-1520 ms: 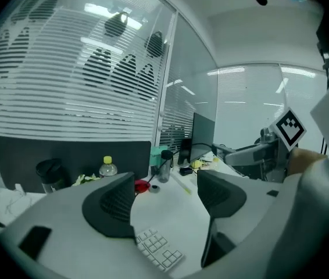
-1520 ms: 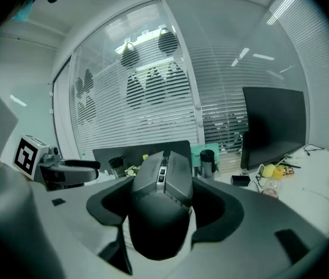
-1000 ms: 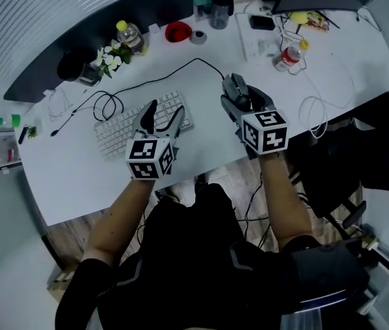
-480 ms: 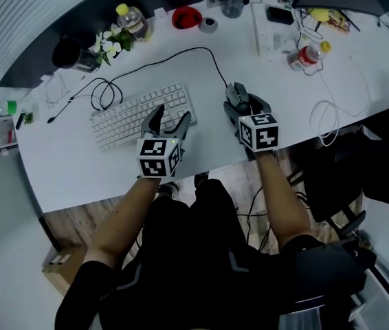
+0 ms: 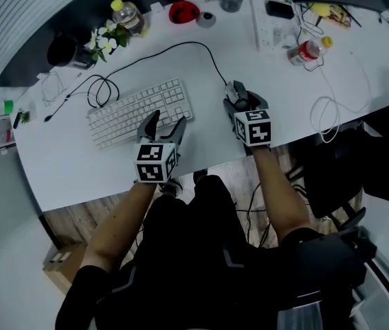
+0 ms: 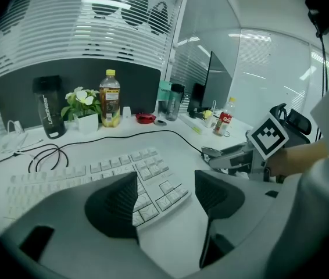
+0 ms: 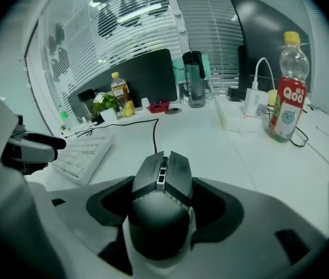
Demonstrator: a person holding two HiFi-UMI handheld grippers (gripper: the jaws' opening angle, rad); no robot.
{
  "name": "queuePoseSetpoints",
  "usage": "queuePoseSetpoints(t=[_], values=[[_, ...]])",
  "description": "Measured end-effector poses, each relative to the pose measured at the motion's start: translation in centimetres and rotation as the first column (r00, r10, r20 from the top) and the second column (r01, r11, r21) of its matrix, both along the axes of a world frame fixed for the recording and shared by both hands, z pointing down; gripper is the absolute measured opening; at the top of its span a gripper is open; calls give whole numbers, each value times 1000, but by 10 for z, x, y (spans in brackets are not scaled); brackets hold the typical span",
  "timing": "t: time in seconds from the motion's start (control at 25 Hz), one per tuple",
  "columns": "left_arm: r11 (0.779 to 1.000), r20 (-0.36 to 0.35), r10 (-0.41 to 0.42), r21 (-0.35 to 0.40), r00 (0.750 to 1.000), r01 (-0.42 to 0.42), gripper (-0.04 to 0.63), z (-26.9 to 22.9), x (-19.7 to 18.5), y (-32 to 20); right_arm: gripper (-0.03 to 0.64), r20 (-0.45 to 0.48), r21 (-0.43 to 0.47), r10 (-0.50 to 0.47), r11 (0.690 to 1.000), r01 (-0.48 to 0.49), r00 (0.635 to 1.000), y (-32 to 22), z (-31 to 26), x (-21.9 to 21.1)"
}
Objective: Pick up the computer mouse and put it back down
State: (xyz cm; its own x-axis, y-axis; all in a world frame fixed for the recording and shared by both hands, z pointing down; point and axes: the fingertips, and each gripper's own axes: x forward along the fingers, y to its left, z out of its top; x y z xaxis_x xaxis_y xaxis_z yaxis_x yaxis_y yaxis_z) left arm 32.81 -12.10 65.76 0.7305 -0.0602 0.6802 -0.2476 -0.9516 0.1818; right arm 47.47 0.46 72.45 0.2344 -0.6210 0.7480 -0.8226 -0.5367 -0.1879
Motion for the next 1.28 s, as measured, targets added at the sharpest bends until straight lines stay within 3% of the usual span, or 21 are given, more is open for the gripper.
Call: queuePoseSetpoints(t=[0.24, 0.44, 0.6, 0.72, 0.8, 1.08, 1.28], values=[[1000, 13, 5, -7, 1000, -4, 324, 2, -6, 6, 299, -67, -50, -26, 998, 23, 997, 2, 3, -2], [999, 15, -24, -45, 1000, 24, 324, 0, -9, 8, 301, -82, -29, 9, 999, -12, 997, 2, 3, 0], [999, 10, -23, -31, 1000, 23, 324, -4, -14, 7, 308, -109, -37, 6, 999, -11, 994, 0, 4, 0], [999, 12, -39, -30, 999, 39, 324, -8, -18, 2, 314, -99, -25, 9, 1000, -12, 995, -2, 4, 2], [998, 2, -51, -31, 999, 51, 324, -19, -21, 0, 354, -78, -18, 20, 1000, -21, 997, 0, 1, 1], [998, -107, -50, 24, 993, 53, 324, -79, -28, -19, 356, -129, 51, 29, 998, -23, 991, -6, -63, 10], [996, -138, -78, 38, 987, 84, 324, -103, -53, -36, 354, -164, 121, 18, 993, 2, 986, -15, -123, -6]])
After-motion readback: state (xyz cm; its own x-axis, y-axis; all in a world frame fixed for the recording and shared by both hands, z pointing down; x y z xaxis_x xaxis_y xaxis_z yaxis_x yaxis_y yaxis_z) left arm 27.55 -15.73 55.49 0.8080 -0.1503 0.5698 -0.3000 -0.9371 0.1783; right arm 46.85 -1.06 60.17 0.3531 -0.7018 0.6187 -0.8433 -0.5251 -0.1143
